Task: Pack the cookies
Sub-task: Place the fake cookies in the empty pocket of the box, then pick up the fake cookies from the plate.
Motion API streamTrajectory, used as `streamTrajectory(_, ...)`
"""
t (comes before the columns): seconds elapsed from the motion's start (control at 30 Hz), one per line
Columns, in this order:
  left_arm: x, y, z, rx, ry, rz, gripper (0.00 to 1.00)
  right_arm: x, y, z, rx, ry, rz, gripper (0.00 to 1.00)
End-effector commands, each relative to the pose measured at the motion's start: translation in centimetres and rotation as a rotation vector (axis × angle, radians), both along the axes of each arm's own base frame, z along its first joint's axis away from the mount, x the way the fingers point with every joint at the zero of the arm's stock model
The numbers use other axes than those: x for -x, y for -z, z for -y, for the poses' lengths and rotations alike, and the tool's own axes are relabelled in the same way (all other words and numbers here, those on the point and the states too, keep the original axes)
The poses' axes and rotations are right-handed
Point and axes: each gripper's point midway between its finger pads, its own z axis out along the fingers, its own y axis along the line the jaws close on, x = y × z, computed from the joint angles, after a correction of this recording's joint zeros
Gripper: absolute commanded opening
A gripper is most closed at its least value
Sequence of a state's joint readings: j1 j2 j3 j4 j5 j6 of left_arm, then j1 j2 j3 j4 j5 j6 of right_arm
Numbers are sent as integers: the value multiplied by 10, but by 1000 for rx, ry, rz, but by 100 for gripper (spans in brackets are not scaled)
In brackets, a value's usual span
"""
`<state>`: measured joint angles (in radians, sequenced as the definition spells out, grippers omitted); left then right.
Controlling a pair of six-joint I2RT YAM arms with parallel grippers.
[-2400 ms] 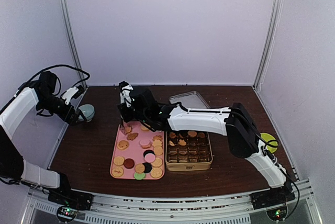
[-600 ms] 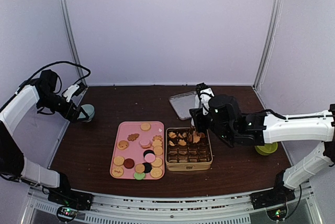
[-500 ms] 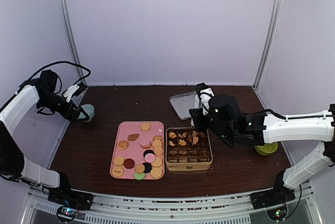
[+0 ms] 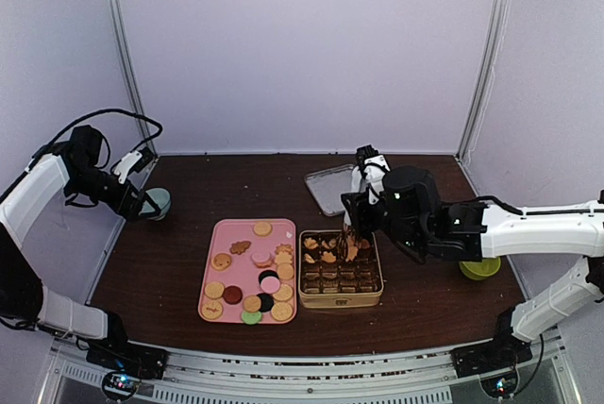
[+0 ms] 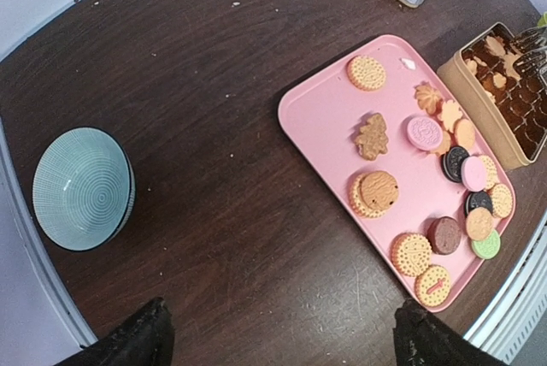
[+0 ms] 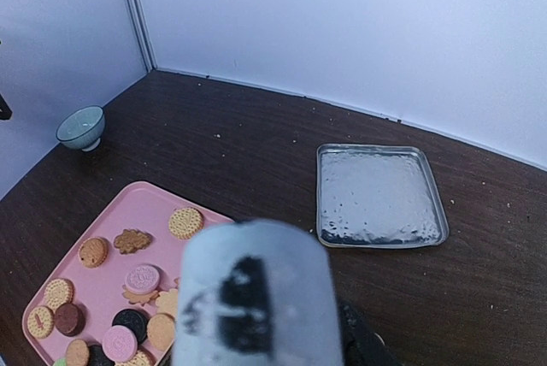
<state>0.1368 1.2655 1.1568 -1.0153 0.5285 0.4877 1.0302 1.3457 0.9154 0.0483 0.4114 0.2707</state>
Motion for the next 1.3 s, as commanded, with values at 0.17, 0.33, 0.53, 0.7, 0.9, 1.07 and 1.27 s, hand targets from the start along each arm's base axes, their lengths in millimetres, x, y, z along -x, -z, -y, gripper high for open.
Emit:
streamTrajectory(0.17, 2, -9, 5, 37, 19, 28, 90, 2, -25, 8, -92, 19, 19, 36)
streamTrajectory(0.33, 1, -10, 6, 39, 24, 30, 89, 2, -27, 8, -92, 20, 18, 32)
streamTrajectory(0.53, 3, -10, 7, 38, 30, 36, 89, 3, -43, -6, -128, -31, 27, 29)
streamTrajectory(0.7, 6, -7, 7, 35, 31, 32, 89, 7, -53, -54, -119, -125, 39, 28)
streamTrajectory(0.9, 9, -6, 6, 26, 26, 28, 90, 23, -65, -137, -122, -287, 62, 29)
streamTrajectory(1.07, 9, -6, 6, 29, 27, 16, 90, 35, -54, -205, -75, -417, 68, 32)
streamTrajectory(1.27, 13, -4, 6, 25, 39, -4, 90, 26, -30, -260, -45, -490, 57, 38)
